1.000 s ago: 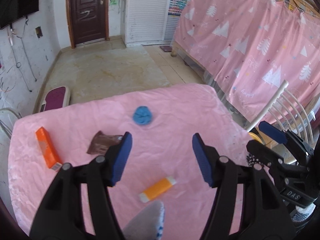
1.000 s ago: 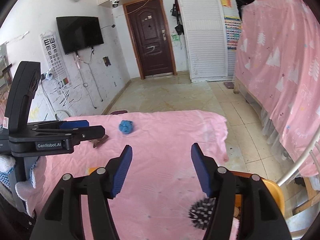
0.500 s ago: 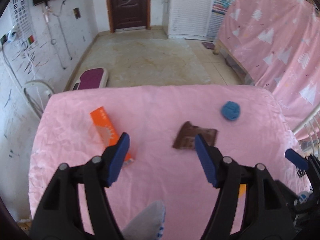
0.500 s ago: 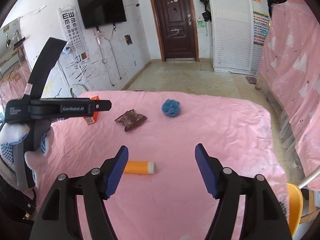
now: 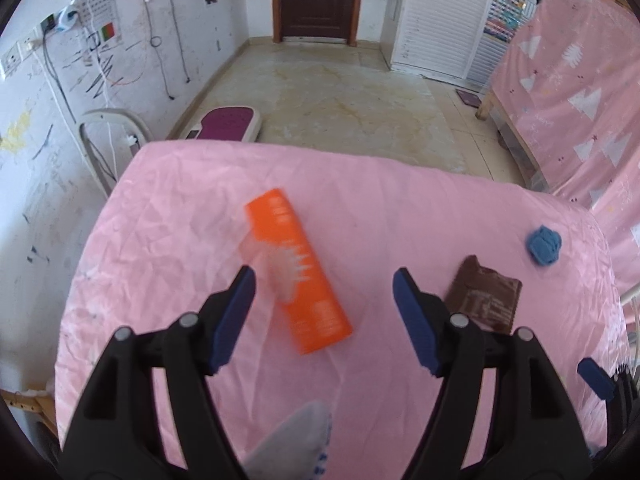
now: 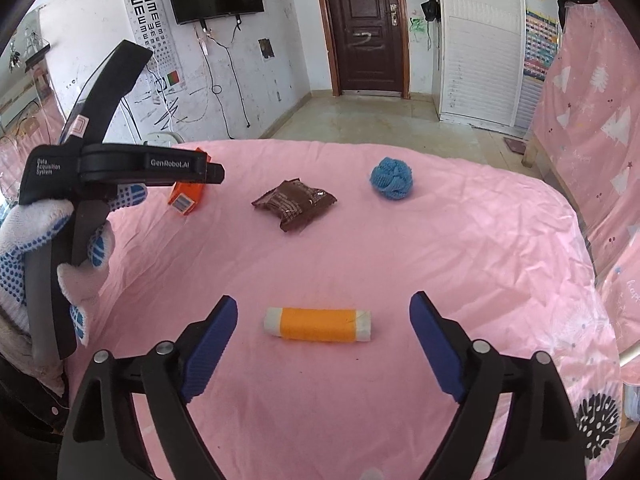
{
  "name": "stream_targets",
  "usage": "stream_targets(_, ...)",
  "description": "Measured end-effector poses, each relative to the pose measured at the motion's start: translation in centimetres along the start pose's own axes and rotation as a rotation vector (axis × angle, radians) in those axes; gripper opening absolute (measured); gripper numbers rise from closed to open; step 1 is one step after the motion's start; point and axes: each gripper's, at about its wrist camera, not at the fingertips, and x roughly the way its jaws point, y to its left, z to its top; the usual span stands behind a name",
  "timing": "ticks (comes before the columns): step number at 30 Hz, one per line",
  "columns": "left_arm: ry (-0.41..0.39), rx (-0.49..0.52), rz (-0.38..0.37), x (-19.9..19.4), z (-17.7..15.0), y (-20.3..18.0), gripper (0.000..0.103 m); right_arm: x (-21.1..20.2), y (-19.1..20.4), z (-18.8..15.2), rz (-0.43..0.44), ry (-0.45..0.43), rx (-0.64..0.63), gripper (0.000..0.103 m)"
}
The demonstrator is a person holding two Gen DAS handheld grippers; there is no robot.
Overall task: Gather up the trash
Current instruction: 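Grasp the orange box with the left gripper while the right gripper grasps the orange tube, then carry the orange box and orange tube toward the orange bin with both grippers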
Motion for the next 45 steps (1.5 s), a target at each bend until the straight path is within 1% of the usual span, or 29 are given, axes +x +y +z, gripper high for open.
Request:
stream_targets(6,0.017,-0.025,0.004,1.2,-0.2,1.1,0.068,0.8,0.9,-0.2,-0.043,0.010,-0.017,0.079)
stream_targets(9,0.026,-0.035,-0.007,1.7,-0.3,1.2,0.068,1.0,0.7,-0.3,-0.044,0.019,-0.004,0.079)
stream_targets(10,0.017,-0.033,-0.004,1.7,-0.3,1.4,0.067,1.1,0.5,-0.3,-0.043,0.022,0.007,0.079)
stream_targets(12,0.009,-0.030,0.001,1.7,-0.4,1.6,0.062,1.1,0.0,-0.3,-0.036,0.026,0.022,0.079)
stream_targets(14,-0.001,-0.021,0.002,1.7,-0.5,1.6,0.052,0.9,-0.4,-0.4,-0.030,0.029,0.030,0.079)
stream_targets(16,-0.013,-0.004,0.014,1.6,-0.8,1.6,0.046,0.9,-0.6,-0.2,-0.024,0.036,0.029,0.077)
stream_targets(17,-0.018,0.004,0.017,1.6,-0.9,1.6,0.040,1.0,-0.6,-0.1,-0.024,0.040,0.028,0.073)
stream_targets(18,-0.023,0.020,0.022,1.5,-1.0,1.4,0.038,1.1,-0.5,-0.1,-0.022,0.045,0.028,0.068)
stream_targets(20,-0.027,0.029,0.016,1.3,-1.3,1.2,0.029,1.2,-0.8,-0.1,-0.020,0.050,0.036,0.061)
stream_targets(21,-0.029,0.032,0.015,1.3,-1.3,1.3,0.027,1.1,-0.7,-0.1,-0.020,0.048,0.039,0.059)
stream_targets(22,-0.030,0.035,0.007,1.3,-1.4,1.2,0.023,1.1,-0.8,-0.1,-0.018,0.048,0.042,0.058)
stream_targets(23,-0.031,0.036,-0.002,1.3,-1.4,1.2,0.022,1.2,-0.6,-0.2,-0.020,0.047,0.042,0.055)
stream_targets(24,-0.031,0.037,-0.004,1.3,-1.4,1.2,0.022,1.2,-0.6,-0.2,-0.021,0.046,0.042,0.050)
stream_targets(25,-0.031,0.035,-0.011,1.2,-1.4,1.3,0.022,1.1,-0.7,-0.2,-0.019,0.044,0.042,0.048)
stream_targets(30,-0.035,0.008,-0.071,0.4,-1.4,1.9,0.022,0.6,-1.2,-0.3,-0.001,0.028,0.060,0.047)
stream_targets(33,-0.056,-0.001,-0.075,-0.6,-1.6,2.3,0.022,0.0,-1.6,-0.5,0.019,-0.003,0.077,0.047)
stream_targets(36,-0.073,-0.001,-0.076,-1.7,-1.9,1.9,0.022,-0.8,-2.3,-0.6,0.031,-0.037,0.092,0.047)
stream_targets(40,-0.104,0.017,-0.081,-3.7,-2.5,0.7,0.022,-1.6,-2.9,-0.8,0.044,-0.072,0.105,0.047)
stream_targets(45,-0.167,0.054,-0.115,-7.0,-3.0,-2.0,0.022,-3.2,-4.3,-1.3,0.047,-0.108,0.131,0.047)
